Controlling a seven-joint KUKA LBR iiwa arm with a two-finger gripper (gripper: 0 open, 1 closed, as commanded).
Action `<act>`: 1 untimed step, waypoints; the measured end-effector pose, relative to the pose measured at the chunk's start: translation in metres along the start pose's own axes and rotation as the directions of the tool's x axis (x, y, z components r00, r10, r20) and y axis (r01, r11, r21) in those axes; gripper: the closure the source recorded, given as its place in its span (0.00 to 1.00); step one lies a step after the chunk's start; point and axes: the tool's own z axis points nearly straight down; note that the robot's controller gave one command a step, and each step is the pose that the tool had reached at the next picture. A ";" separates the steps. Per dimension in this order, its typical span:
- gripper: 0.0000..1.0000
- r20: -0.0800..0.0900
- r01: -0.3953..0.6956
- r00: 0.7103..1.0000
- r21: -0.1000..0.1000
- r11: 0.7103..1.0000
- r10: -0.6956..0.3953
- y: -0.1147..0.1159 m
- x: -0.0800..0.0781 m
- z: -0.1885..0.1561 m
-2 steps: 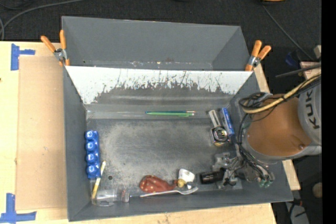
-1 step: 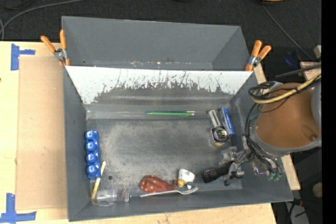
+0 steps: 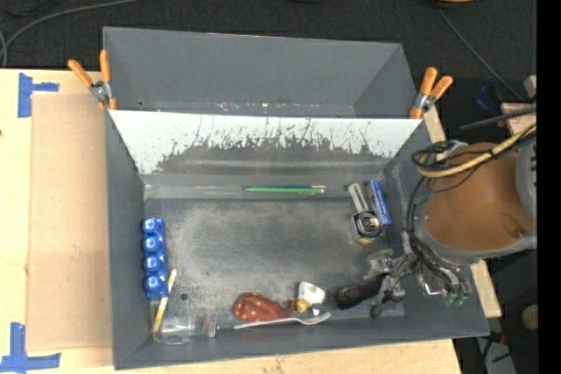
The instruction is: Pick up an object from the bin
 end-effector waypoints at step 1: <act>1.00 0.003 0.004 1.000 0.001 1.000 -0.004 0.001 -0.001 -0.039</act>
Offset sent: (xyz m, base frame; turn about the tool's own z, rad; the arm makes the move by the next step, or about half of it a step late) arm 0.0000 0.0002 0.0245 -0.0012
